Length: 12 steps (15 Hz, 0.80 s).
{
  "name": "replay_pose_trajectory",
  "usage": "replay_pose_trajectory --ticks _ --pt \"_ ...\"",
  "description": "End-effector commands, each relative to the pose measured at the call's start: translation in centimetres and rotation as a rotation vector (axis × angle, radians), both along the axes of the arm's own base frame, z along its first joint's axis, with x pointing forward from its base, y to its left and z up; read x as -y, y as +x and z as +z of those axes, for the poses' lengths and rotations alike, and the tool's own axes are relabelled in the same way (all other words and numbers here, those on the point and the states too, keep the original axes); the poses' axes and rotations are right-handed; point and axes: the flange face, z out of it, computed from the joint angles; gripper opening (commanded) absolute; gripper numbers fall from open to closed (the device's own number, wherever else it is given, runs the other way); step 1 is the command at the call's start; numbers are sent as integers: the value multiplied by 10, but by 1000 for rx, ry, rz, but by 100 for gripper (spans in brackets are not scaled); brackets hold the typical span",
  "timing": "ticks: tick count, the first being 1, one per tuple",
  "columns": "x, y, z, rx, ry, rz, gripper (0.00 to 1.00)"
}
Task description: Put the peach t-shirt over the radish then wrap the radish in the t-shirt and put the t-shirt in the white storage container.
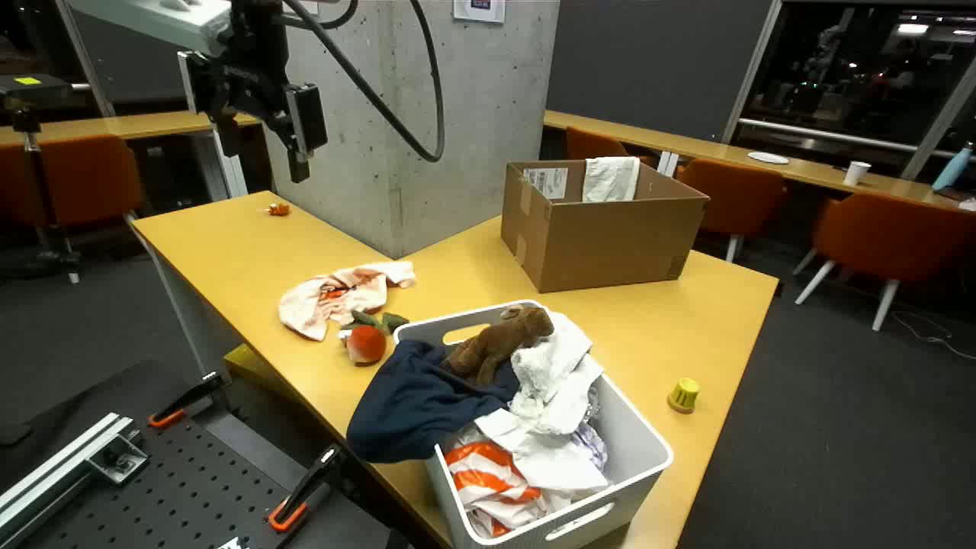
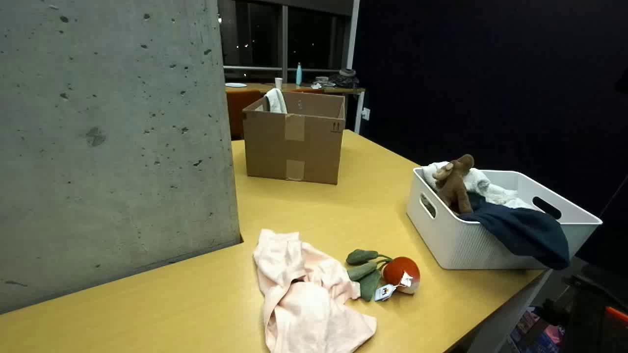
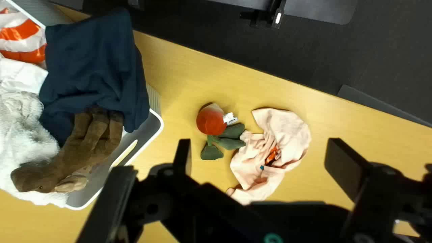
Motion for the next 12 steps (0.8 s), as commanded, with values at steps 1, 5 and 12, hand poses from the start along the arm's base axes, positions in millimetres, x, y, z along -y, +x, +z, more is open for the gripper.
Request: replay_pose_trajectory --ticks 1,5,12 --pt "0 0 1 1 0 0 100" --pt "0 1 3 3 0 0 100" --pt "-45 -52 -79 31 95 -49 100"
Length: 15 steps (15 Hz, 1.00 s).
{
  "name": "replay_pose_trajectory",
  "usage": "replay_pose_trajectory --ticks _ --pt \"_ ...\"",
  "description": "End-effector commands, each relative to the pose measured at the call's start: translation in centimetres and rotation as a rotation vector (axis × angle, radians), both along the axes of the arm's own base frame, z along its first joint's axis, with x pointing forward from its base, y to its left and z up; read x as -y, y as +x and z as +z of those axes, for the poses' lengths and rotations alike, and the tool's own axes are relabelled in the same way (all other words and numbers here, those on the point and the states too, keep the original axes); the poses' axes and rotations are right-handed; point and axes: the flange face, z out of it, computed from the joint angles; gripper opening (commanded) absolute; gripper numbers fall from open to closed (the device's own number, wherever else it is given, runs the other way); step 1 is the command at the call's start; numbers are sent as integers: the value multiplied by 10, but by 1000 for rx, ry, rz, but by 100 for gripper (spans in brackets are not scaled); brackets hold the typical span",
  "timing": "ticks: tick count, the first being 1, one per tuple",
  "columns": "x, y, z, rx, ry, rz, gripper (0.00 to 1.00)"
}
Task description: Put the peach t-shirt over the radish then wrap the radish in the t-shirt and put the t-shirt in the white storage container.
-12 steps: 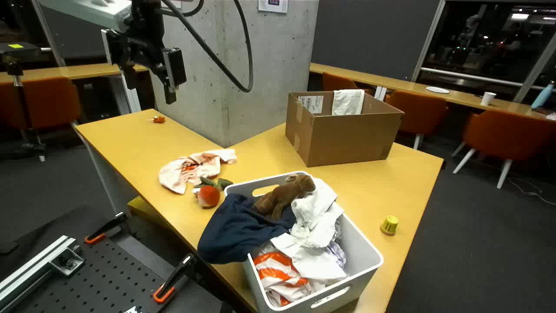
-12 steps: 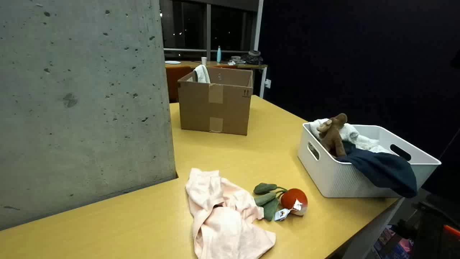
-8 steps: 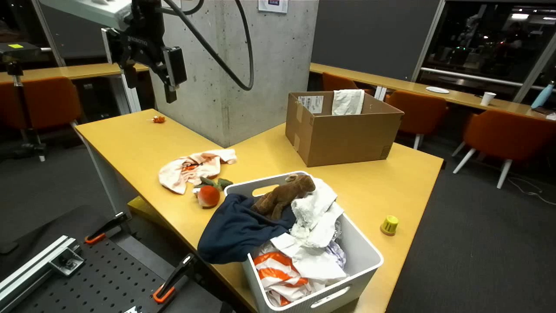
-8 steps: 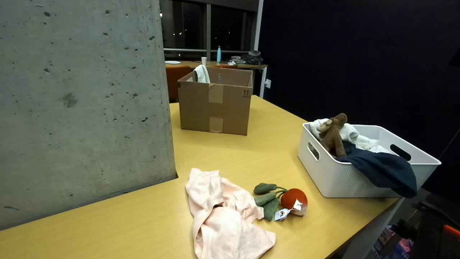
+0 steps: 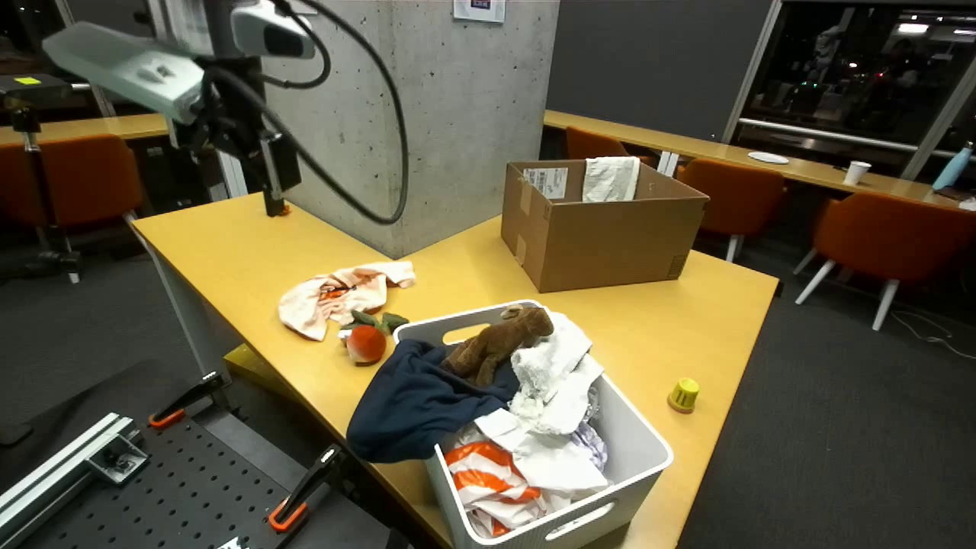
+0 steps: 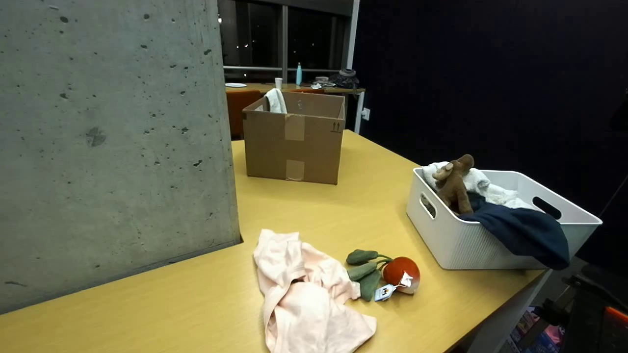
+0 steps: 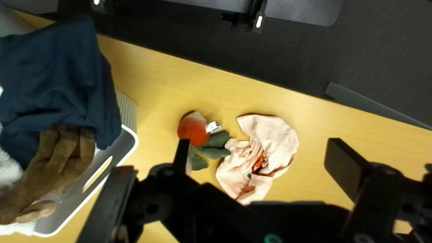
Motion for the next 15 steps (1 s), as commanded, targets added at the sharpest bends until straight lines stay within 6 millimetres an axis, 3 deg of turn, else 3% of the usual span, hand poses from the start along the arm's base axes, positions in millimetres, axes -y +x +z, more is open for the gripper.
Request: replay_pose_trajectory --ticks 1,3,4,7,12,15 --pt "-25 -41 -49 38 52 -34 100" --pt "-45 -48 -83 75 60 -29 100" --pt "-60 -20 -84 96 54 -12 100" --pt "-91 -21 -116 186 12 29 100" --pt "-159 1 -189 183 -19 105 100" --pt "-183 23 -231 166 -34 128 100"
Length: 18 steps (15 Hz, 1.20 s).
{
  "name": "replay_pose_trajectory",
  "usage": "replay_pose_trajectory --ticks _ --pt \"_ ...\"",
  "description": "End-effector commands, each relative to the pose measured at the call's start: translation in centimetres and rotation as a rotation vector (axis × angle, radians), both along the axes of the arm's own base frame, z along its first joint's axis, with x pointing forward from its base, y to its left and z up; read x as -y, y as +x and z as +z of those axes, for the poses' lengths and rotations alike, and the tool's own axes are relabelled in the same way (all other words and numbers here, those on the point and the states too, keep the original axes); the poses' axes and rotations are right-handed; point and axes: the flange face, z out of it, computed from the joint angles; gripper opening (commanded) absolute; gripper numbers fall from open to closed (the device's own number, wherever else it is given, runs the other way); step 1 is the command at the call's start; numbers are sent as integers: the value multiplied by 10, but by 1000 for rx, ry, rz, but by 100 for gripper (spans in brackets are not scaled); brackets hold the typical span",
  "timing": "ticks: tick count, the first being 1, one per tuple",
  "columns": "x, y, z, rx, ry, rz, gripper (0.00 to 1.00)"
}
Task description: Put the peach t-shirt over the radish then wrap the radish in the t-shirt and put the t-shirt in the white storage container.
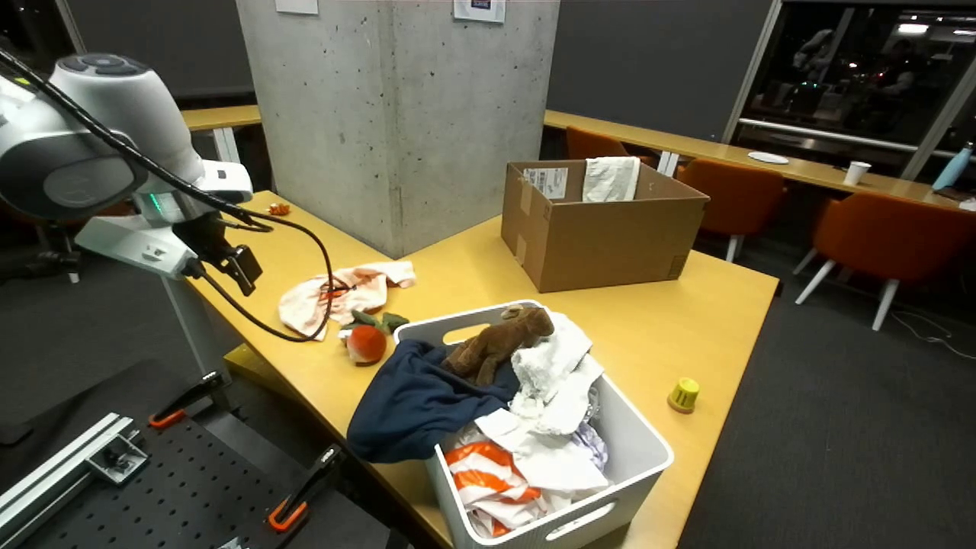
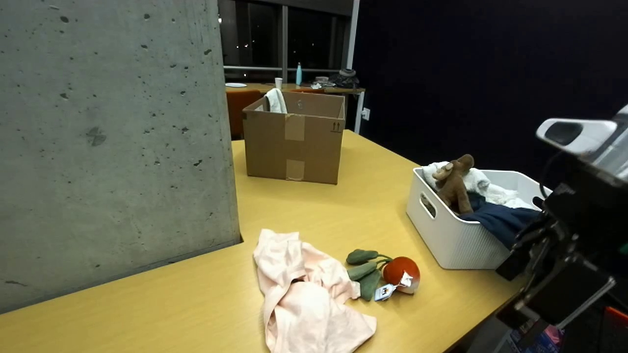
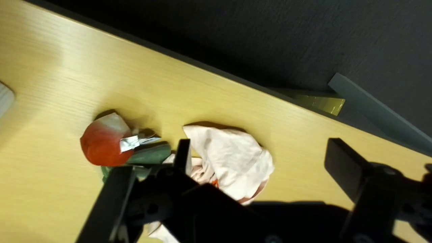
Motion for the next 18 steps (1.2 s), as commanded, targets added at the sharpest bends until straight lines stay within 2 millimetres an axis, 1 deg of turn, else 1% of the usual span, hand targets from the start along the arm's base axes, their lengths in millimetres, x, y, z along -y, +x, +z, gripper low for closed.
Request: replay_pose_trajectory --ticks 1,2,5,7,8,11,13,18 --pt "-27 41 -48 1 -19 29 100" --pt "-31 52 -57 6 -26 31 100" --pt "-37 94 -76 16 -36 34 100" --pt "-48 119 -91 11 -32 53 100" --pt "-54 132 -102 9 -36 66 100" --pt "-62 161 -126 7 -55 93 100" --pt "-71 174 -137 9 -61 106 100" --pt "-99 189 -150 19 -51 135 100"
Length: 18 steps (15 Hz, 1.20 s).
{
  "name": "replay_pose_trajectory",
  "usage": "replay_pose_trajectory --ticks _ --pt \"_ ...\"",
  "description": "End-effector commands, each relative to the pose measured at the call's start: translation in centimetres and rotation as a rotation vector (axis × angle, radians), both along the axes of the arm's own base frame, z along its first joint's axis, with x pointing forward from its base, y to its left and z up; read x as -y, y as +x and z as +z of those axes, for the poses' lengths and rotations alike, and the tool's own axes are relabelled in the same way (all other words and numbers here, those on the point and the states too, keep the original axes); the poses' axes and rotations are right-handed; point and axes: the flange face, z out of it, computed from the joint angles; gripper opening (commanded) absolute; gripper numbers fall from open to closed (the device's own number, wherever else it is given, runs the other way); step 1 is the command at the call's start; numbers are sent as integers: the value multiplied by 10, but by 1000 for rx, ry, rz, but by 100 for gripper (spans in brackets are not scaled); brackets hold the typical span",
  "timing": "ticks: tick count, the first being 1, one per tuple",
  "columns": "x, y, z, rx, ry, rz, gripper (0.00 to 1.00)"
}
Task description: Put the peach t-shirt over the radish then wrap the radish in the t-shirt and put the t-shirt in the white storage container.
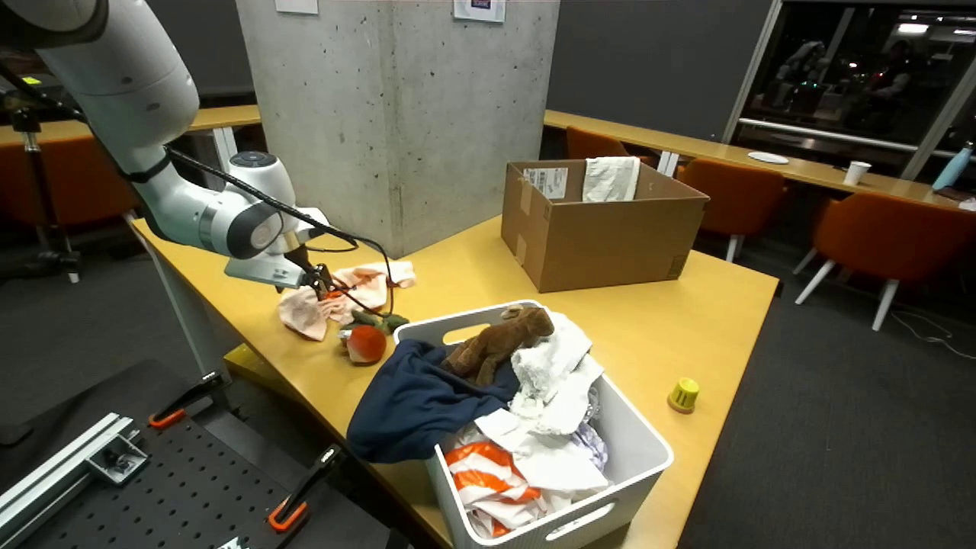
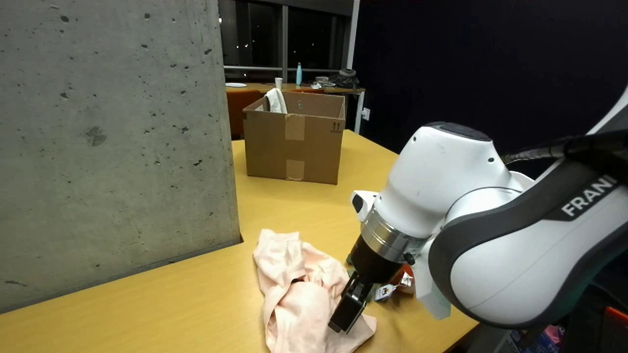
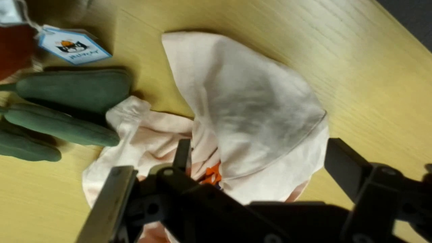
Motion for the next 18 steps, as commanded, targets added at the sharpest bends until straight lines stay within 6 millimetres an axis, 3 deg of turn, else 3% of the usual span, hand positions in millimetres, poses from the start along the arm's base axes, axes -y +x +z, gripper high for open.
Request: replay_pose_trajectory --ticks 1,4,5,7,11,15,18 --pt "-21 15 -5 -3 13 16 100" --pt "-28 20 -13 -8 17 23 100" --pt "-28 21 -16 -11 16 24 75" --pt "-28 23 -21 -15 16 22 68" --pt "-31 24 -22 -15 15 22 35" --pt "-35 31 -6 -11 10 22 5" --pt "-39 42 20 11 14 18 0"
